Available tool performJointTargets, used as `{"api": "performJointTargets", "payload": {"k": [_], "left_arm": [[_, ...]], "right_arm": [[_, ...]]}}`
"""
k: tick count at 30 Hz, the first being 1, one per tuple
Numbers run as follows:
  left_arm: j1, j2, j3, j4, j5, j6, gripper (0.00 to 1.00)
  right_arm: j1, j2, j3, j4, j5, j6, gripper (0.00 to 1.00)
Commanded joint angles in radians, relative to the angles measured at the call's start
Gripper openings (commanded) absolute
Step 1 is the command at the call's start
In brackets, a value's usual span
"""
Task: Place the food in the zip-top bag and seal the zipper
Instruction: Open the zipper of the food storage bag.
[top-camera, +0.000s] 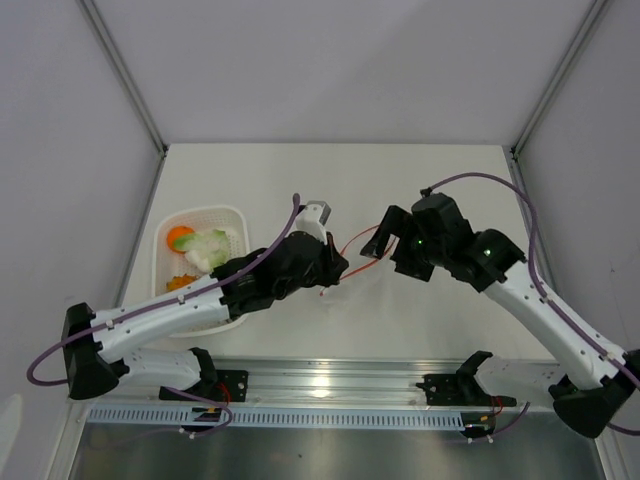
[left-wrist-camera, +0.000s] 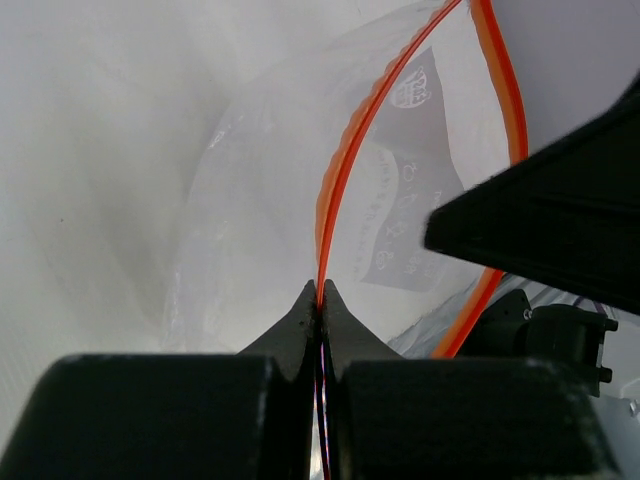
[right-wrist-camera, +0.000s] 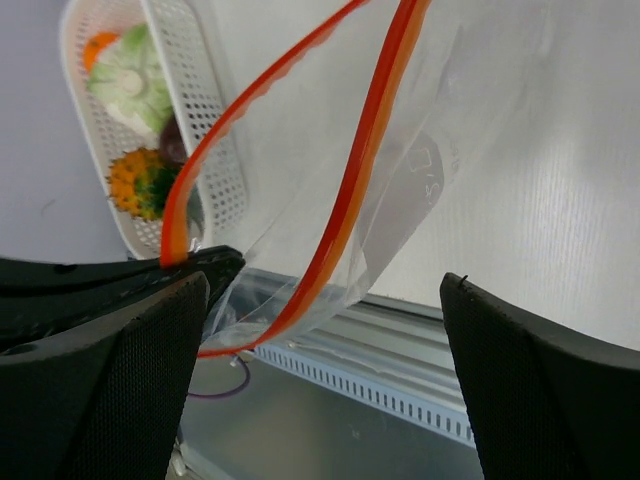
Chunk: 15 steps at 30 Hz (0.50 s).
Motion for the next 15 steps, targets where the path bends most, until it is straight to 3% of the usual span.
{"api": "performJointTargets", "payload": {"k": [1,5,7,12,13,15], "left_arm": [[0.006,0.007,-0.014,0.074,0.013,-0.017,0.01],[0.006,0.018,-0.017,0.098,0.013,-0.02,0.01],[0.006,0.024,-0.021,0.109,0.013,-0.02,0.01],[0.006,0.049,-0.009,0.126,0.018,-0.02,0.01],[0.006,0.05,-0.009,0.129,0.017,-0.02,0.0],[0.006,0.052,-0.012,0.134,0.013,-0.023,0.01]], "right_arm": [[0.026,0.09,0.103,-0.101,-0.018,0.025,0.99],[0.046,0.132,0.174,-0.245,0.126,0.103,1.0],[0.03,0.13,0.178,-0.249,0.105,0.097,0.99],[0.004,0.149,0.169,-0.253,0.045,0.06,0.78],[0.003,0.152,0.171,-0.255,0.051,0.047,0.65],[0.0,0.153,0.183,-0.27,0.072,0.033,0.58]]}}
